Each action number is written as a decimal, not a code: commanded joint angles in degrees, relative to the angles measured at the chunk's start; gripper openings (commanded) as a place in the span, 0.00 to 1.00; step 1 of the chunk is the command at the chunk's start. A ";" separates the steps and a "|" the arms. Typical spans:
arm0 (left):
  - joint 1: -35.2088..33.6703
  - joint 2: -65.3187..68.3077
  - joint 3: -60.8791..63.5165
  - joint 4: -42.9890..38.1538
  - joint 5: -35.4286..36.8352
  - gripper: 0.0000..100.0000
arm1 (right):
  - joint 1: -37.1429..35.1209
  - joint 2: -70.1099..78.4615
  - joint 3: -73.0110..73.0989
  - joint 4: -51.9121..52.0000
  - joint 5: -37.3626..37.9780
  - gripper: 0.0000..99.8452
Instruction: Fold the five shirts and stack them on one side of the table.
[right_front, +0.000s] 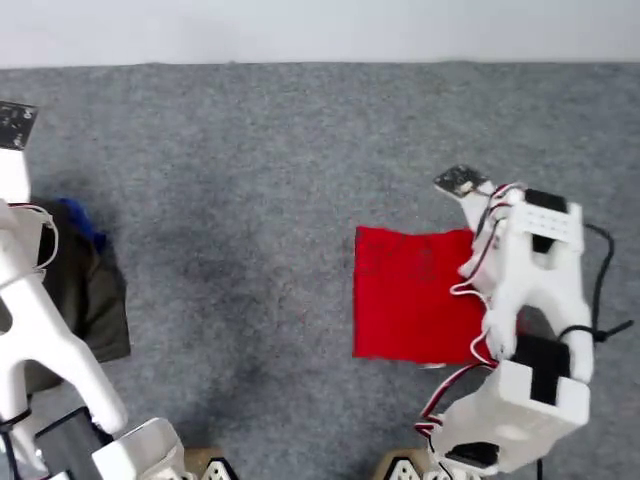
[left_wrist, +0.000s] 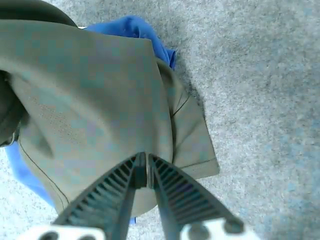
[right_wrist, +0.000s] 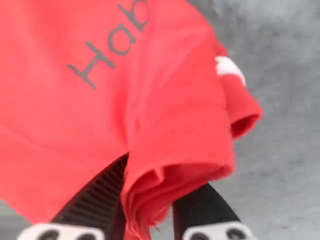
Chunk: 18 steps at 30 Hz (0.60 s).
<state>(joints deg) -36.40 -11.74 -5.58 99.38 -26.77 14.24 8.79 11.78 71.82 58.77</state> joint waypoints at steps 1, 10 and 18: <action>0.00 -2.11 -0.04 1.05 -0.09 0.01 | -0.04 2.07 -9.23 -3.47 10.55 0.01; 0.00 -2.11 -0.04 1.14 -0.09 0.01 | -8.48 15.08 -26.64 -8.92 14.68 0.02; 0.00 -2.20 -0.04 1.14 -0.09 0.01 | -9.45 17.71 -37.36 -8.57 -6.51 0.22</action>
<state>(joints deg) -36.40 -11.74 -5.49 99.38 -26.77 5.36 27.69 -19.16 64.00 64.04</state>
